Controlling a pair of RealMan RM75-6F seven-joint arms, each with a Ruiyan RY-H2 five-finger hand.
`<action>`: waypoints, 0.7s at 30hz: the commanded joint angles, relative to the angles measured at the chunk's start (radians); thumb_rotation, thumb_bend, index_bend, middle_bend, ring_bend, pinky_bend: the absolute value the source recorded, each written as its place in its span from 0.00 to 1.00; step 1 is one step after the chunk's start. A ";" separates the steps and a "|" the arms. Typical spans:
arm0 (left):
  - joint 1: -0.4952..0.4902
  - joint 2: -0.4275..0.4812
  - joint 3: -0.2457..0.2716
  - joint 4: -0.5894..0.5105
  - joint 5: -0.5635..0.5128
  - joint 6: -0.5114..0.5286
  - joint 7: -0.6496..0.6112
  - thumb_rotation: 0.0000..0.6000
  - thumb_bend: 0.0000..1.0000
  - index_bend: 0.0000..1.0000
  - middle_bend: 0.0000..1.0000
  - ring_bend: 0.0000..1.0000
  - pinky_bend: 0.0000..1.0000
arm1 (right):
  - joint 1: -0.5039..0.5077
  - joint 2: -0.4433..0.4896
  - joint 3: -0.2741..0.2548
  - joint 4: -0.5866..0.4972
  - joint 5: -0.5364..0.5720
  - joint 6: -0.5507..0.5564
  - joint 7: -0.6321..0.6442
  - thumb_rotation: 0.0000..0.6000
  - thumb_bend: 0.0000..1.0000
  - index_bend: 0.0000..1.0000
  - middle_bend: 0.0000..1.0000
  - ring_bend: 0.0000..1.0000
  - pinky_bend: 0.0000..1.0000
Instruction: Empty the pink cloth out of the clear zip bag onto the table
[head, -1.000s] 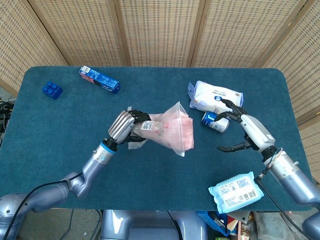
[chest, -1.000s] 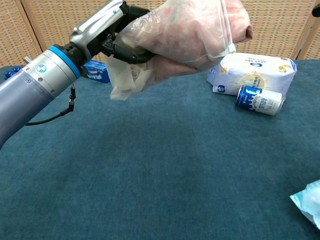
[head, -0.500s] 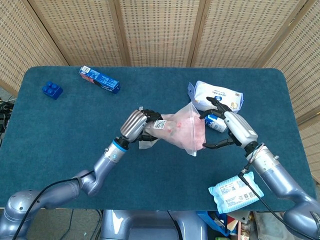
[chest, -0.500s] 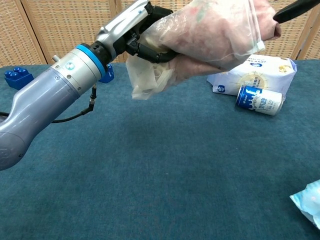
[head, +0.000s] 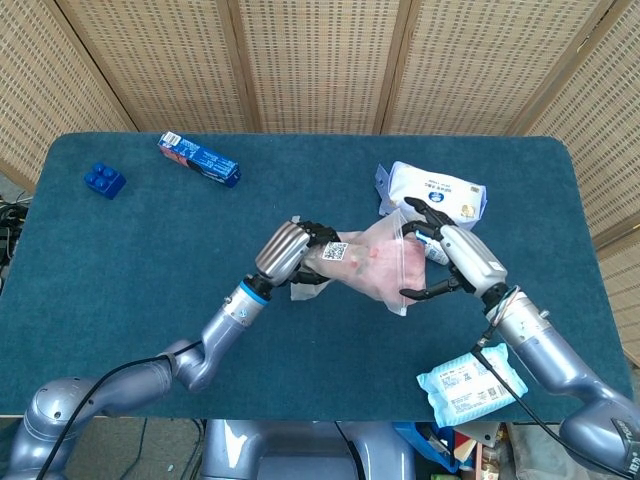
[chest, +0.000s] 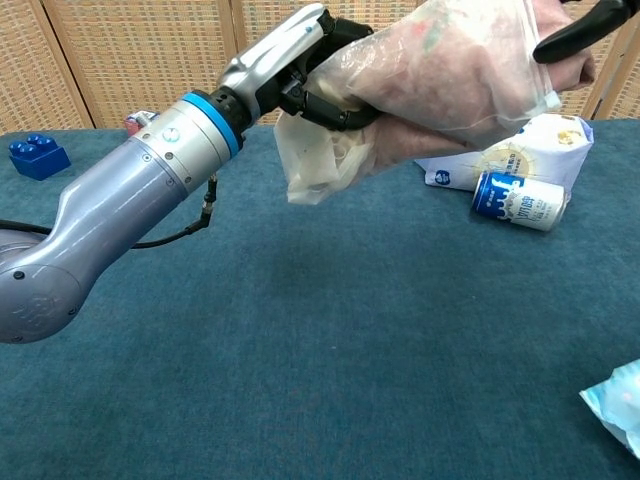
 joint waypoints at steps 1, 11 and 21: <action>-0.003 -0.003 -0.003 -0.001 -0.002 0.004 0.000 1.00 0.49 0.66 0.58 0.53 0.55 | 0.002 -0.006 0.000 0.006 -0.007 -0.003 0.002 1.00 0.00 0.33 0.00 0.00 0.00; 0.010 0.013 0.013 0.010 -0.004 0.019 -0.016 1.00 0.49 0.66 0.58 0.53 0.55 | -0.014 0.006 -0.008 0.013 -0.054 0.001 0.014 1.00 0.00 0.33 0.00 0.00 0.00; 0.016 0.030 0.031 -0.005 0.009 0.035 -0.022 1.00 0.49 0.66 0.58 0.53 0.55 | -0.006 0.004 -0.008 0.022 -0.057 0.004 -0.008 1.00 0.00 0.33 0.00 0.00 0.00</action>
